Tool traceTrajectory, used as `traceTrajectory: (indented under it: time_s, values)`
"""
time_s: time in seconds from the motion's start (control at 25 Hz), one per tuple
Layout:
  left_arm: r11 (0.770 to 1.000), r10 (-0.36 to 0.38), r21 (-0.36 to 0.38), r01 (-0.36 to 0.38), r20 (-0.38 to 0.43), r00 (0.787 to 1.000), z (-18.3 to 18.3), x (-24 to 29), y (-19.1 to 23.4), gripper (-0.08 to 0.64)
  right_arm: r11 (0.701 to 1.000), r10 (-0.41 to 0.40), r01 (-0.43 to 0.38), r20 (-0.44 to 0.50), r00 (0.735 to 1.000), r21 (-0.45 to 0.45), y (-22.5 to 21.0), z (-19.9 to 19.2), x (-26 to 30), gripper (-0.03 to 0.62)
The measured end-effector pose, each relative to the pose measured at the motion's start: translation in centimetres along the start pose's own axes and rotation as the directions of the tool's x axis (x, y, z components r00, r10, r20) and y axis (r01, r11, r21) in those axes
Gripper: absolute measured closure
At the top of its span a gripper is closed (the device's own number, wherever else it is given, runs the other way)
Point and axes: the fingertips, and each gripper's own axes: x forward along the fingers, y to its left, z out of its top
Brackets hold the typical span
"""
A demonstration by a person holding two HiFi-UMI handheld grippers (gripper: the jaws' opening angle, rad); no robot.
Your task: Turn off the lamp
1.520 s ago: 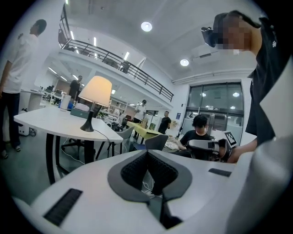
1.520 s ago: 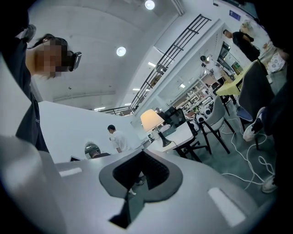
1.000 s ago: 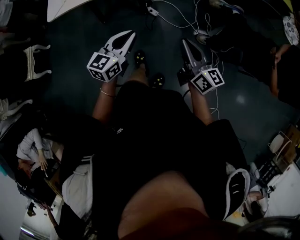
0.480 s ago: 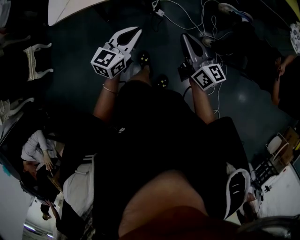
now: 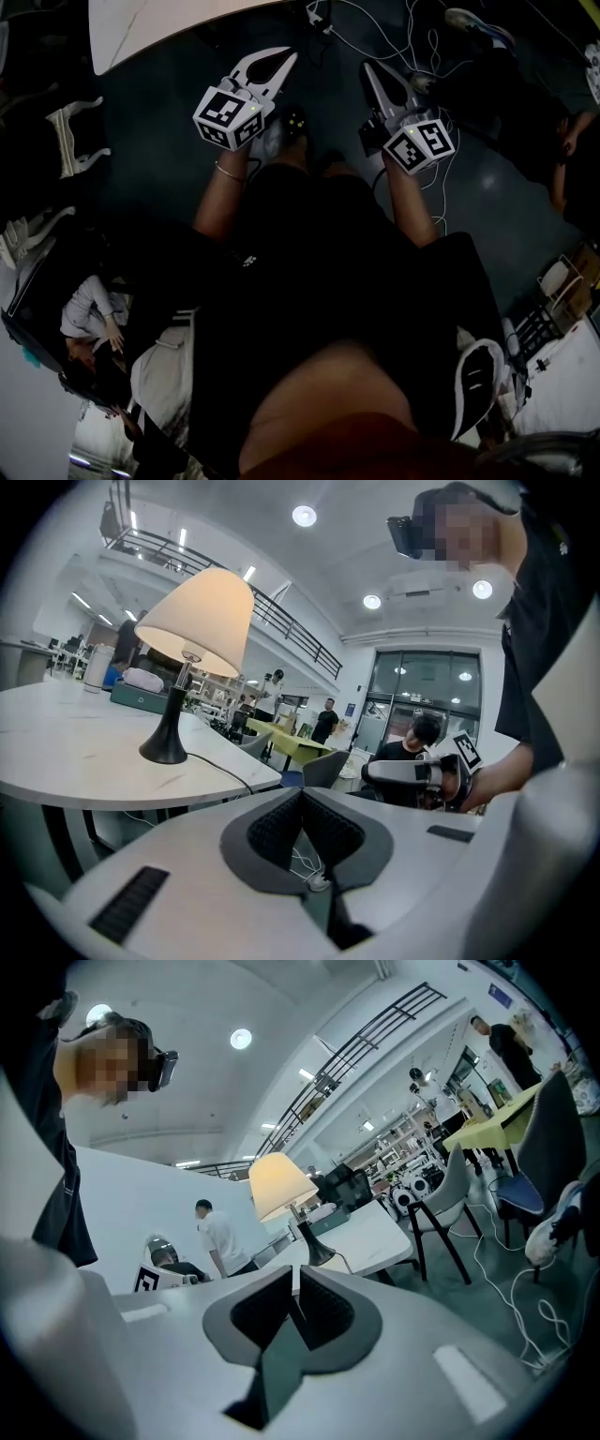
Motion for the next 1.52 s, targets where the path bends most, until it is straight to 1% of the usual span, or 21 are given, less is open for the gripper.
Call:
traceTrajectory:
  time_s: [0.2,0.36,0.52,0.68,0.76,0.92,1.0,1.24,1.52]
  values:
    - [1.000,-0.008,-0.004,0.008,-0.011,1.000,-0.4,1.8,2.0,0.554,1.000,-0.023,0.023,-0.012,1.000,-0.018,-0.8,-0.1,2.6,0.591]
    - [1.000,-0.013,-0.012,0.013,-0.022,1.000,-0.9,3.4,2.8,0.554,0.999,-0.032,0.031,-0.027,0.999,-0.029,-1.9,-0.2,4.3,0.589]
    - [1.000,0.008,-0.013,-0.008,-0.029,1.000,-1.6,4.8,3.6,0.554,0.999,-0.040,0.038,-0.046,0.998,-0.039,-3.5,-0.7,5.7,0.589]
    - [0.999,0.034,-0.005,-0.034,-0.032,0.999,-2.6,5.8,4.5,0.552,0.997,-0.056,0.050,-0.101,0.993,-0.063,-5.6,-2.2,7.1,0.584]
    - [0.999,0.030,-0.014,-0.031,-0.049,0.998,-3.7,6.6,4.7,0.552,0.996,-0.064,0.056,-0.123,0.990,-0.073,-7.0,-3.0,8.0,0.578]
    - [0.999,0.036,-0.027,-0.038,-0.071,0.997,-5.4,7.3,5.4,0.552,0.994,-0.076,0.064,-0.140,0.987,-0.086,-8.7,-4.1,9.5,0.549]
    - [0.998,0.050,-0.028,-0.052,-0.074,0.996,-5.8,7.4,6.0,0.552,0.993,-0.075,0.061,-0.153,0.985,-0.097,-9.2,-4.6,10.4,0.546]
    - [0.998,0.062,-0.026,-0.065,-0.078,0.995,-7.4,7.5,7.0,0.552,0.991,-0.082,0.060,-0.187,0.979,-0.123,-10.7,-7.2,12.9,0.506]
    - [0.997,0.066,-0.045,-0.068,-0.051,0.996,-8.8,7.7,7.8,0.551,0.988,-0.088,0.061,-0.193,0.977,-0.144,-12.3,-8.5,15.1,0.502]
